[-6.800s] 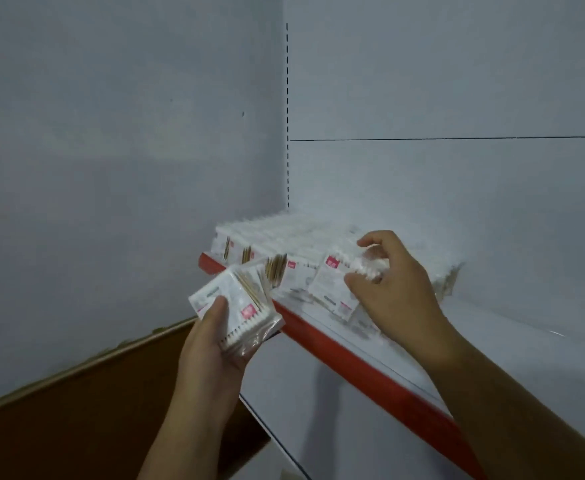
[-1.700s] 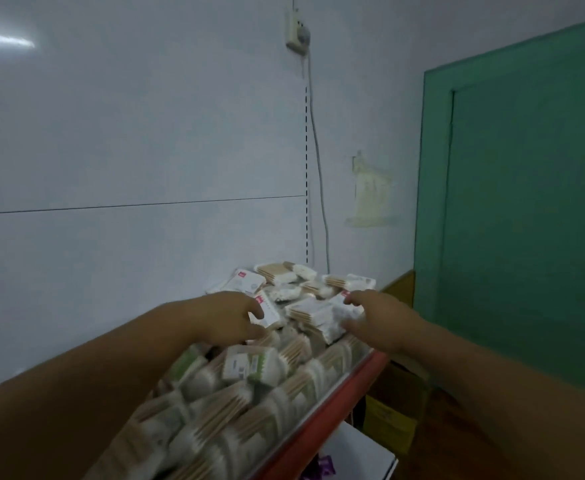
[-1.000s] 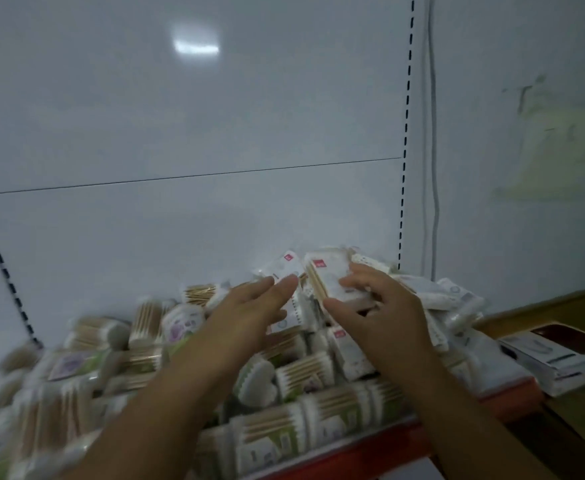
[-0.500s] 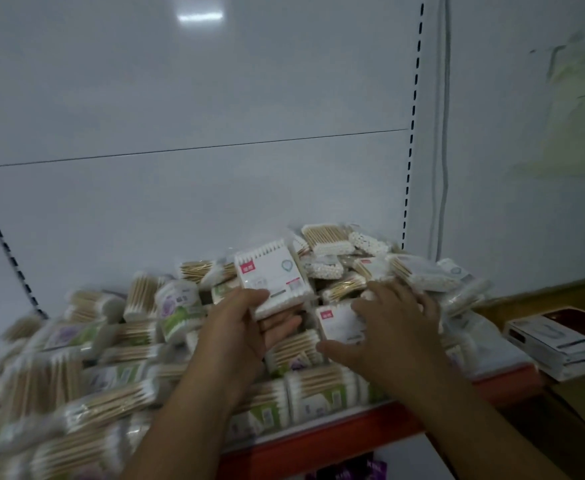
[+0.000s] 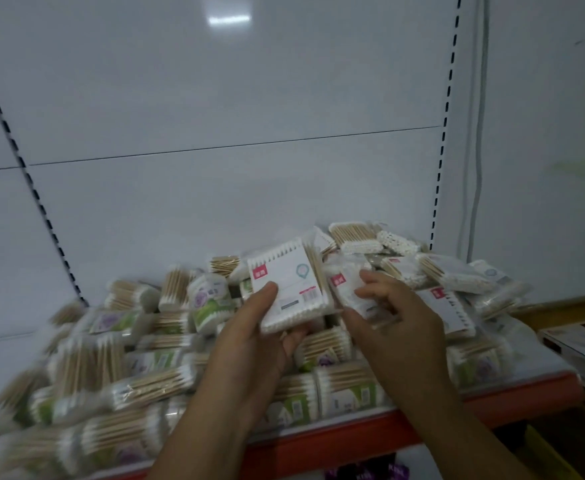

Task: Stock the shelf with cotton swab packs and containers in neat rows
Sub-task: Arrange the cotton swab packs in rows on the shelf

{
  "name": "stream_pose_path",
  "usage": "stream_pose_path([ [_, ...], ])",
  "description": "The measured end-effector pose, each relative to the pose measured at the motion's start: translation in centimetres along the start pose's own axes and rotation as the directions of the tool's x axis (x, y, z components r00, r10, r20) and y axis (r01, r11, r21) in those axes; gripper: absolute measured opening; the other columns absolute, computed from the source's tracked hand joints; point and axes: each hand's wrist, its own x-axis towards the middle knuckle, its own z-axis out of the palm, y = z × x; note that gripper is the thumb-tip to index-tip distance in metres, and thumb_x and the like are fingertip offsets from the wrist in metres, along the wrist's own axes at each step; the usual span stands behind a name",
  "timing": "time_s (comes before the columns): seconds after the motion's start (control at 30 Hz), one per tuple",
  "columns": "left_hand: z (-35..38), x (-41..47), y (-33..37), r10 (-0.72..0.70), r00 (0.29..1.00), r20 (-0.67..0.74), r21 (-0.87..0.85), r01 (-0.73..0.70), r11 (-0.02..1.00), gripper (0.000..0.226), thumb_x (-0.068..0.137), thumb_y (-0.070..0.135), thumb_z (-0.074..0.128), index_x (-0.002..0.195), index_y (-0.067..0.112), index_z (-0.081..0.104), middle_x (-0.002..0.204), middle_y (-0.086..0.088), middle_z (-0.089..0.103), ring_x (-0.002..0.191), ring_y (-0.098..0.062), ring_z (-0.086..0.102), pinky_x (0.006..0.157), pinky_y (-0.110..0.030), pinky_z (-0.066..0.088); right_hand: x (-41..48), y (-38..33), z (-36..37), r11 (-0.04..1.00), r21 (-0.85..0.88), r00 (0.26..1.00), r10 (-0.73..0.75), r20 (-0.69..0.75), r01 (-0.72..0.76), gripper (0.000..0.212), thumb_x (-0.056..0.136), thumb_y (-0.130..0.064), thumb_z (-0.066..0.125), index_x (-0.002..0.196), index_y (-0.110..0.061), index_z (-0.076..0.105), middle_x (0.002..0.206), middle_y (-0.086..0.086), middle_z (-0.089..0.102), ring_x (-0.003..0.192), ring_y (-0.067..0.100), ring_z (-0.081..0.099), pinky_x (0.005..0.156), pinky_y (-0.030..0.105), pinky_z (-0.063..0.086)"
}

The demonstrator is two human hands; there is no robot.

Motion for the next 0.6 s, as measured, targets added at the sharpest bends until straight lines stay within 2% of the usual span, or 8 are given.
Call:
stream_pose_path([
  [0.1, 0.4, -0.8, 0.7, -0.025, 0.996, 0.081, -0.020, 0.027, 0.999, 0.052, 0.079, 0.032, 0.061, 0.124, 0.006, 0.061, 0.119, -0.018, 0.066, 0.100, -0.029, 0.068, 0.080, -0.039, 0.057, 0.4, -1.8, 1.1, 0.989, 0.149, 0.969, -0.043, 0.242, 0.006, 0.033, 0.073, -0.026, 0.076, 0.104, -0.033, 0.067, 0.120, -0.022, 0.060, 0.109, -0.003, 0.057, 0.086, 0.022, 0.052],
  [0.17, 0.4, -1.0, 1.6, 0.009, 1.000, 0.029, -0.012, -0.009, 1.000, 0.049, 0.077, 0.030, 0.057, 0.118, 0.007, 0.066, 0.115, -0.019, 0.068, 0.097, -0.031, 0.069, 0.076, -0.041, 0.059, 1.1, -2.3, 1.2, 0.975, 0.224, 0.925, -0.074, 0.372, -0.012, 0.042, 0.074, -0.035, 0.068, 0.115, -0.043, 0.062, 0.120, -0.026, 0.061, 0.110, -0.006, 0.057, 0.088, 0.018, 0.051],
  [0.23, 0.1, -1.2, 3.1, 0.090, 0.996, -0.028, -0.030, -0.091, 0.995, 0.038, 0.075, 0.027, 0.055, 0.103, 0.010, 0.074, 0.110, -0.017, 0.071, 0.098, -0.033, 0.069, 0.082, -0.053, 0.055, 3.0, -2.0, 0.8, 0.987, 0.160, 0.951, -0.080, 0.297, 0.033, 0.032, 0.076, -0.034, 0.065, 0.105, -0.046, 0.063, 0.116, -0.024, 0.063, 0.108, -0.004, 0.057, 0.091, 0.019, 0.048],
  [0.3, -0.2, -1.6, 4.7, 0.160, 0.985, -0.059, -0.031, -0.162, 0.986, 0.037, 0.075, 0.026, 0.055, 0.105, 0.011, 0.072, 0.111, -0.015, 0.071, 0.100, -0.034, 0.068, 0.083, -0.062, 0.050, 5.5, -1.3, 0.4, 0.984, -0.082, 0.942, -0.128, 0.310, 0.161, 0.030, 0.078, -0.020, 0.066, 0.107, -0.028, 0.065, 0.115, -0.009, 0.063, 0.110, 0.009, 0.056, 0.095, 0.027, 0.045],
  [0.37, -0.5, -2.0, 6.0, 0.188, 0.979, -0.078, -0.006, -0.189, 0.982, 0.039, 0.077, 0.026, 0.055, 0.111, 0.013, 0.067, 0.112, -0.015, 0.070, 0.102, -0.034, 0.068, 0.079, -0.062, 0.052, 7.2, -0.7, 1.1, 0.862, -0.357, 0.831, -0.122, 0.543, 0.360, 0.043, 0.080, -0.017, 0.065, 0.123, -0.018, 0.058, 0.130, 0.002, 0.052, 0.125, 0.019, 0.042, 0.105, 0.030, 0.033],
  [0.43, -1.0, -2.1, 7.0, 0.171, 0.983, -0.067, 0.012, -0.171, 0.985, 0.034, 0.077, 0.025, 0.054, 0.104, 0.012, 0.071, 0.111, -0.015, 0.071, 0.099, -0.035, 0.069, 0.075, -0.059, 0.054, 8.3, -0.1, 2.3, 0.657, -0.508, 0.690, -0.024, 0.723, 0.556, 0.056, 0.084, -0.023, 0.061, 0.137, -0.023, 0.044, 0.148, 0.002, 0.034, 0.140, 0.022, 0.021, 0.115, 0.034, 0.014],
  [0.5, -1.3, -2.3, 7.8, 0.139, 0.988, -0.068, 0.043, -0.136, 0.990, 0.033, 0.077, 0.025, 0.055, 0.099, 0.011, 0.074, 0.111, -0.017, 0.070, 0.099, -0.037, 0.068, 0.075, -0.059, 0.055, 8.7, 0.3, 3.6, 0.473, -0.518, 0.585, 0.006, 0.811, 0.713, 0.058, 0.087, -0.023, 0.058, 0.141, -0.027, 0.039, 0.156, 0.000, 0.022, 0.146, 0.024, 0.006, 0.117, 0.043, -0.002],
  [0.6, -1.9, -2.8, 8.7, 0.127, 0.988, -0.089, 0.072, -0.121, 0.990, 0.035, 0.072, 0.026, 0.058, 0.097, 0.009, 0.075, 0.110, -0.019, 0.070, 0.094, -0.037, 0.070, 0.074, -0.058, 0.055, 9.3, 0.5, 4.7, 0.303, -0.491, 0.527, -0.046, 0.849, 0.817, 0.049, 0.090, -0.023, 0.053, 0.138, -0.025, 0.044, 0.155, 0.001, 0.026, 0.146, 0.023, 0.007, 0.114, 0.046, -0.015],
])
